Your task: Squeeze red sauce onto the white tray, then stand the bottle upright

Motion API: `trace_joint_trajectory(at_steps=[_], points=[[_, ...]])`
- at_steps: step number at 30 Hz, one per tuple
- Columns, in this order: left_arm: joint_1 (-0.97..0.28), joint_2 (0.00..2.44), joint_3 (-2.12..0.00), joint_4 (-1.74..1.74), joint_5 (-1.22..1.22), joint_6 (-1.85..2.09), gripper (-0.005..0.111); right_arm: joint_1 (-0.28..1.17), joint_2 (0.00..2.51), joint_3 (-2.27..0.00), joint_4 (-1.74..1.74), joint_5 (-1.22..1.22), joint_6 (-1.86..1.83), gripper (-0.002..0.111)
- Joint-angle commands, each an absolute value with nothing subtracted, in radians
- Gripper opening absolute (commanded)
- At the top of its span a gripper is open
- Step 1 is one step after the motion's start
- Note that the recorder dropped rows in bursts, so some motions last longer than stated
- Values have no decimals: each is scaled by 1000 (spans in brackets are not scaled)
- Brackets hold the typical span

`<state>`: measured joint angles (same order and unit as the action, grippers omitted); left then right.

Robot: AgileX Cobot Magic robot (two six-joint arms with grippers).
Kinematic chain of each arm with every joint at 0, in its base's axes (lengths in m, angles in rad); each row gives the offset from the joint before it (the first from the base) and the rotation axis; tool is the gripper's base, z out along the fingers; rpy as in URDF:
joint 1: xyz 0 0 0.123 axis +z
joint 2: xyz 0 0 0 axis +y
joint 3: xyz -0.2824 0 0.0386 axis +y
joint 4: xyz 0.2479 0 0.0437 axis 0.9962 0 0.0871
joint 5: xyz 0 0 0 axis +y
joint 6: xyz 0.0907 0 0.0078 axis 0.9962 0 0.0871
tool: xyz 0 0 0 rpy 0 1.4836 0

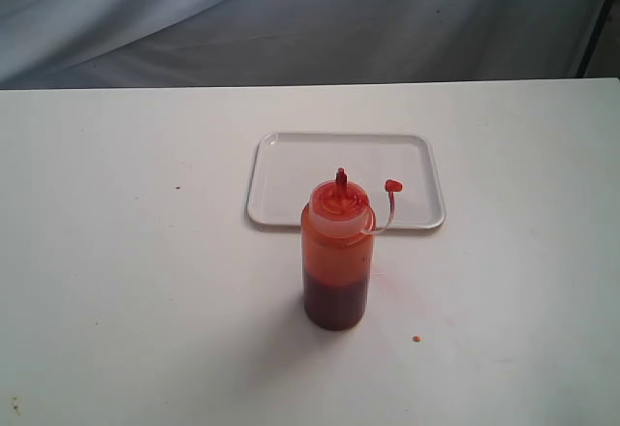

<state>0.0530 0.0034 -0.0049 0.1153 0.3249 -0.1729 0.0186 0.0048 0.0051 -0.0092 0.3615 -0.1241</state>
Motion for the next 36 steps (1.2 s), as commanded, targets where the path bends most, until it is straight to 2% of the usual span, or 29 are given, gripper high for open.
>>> trace_joint_trajectory(at_steps=[1, 12, 24, 36], points=[[48, 0, 0, 115, 318, -179, 0, 12, 0, 0, -7, 356, -124, 0], [48, 0, 0, 152, 299, -179, 0, 12, 0, 0, -7, 356, -127, 0], [48, 0, 0, 33, 57, -182, 0, 12, 0, 0, -7, 356, -124, 0], [48, 0, 0, 7, 126, -189, 0, 12, 0, 0, -7, 356, -127, 0]])
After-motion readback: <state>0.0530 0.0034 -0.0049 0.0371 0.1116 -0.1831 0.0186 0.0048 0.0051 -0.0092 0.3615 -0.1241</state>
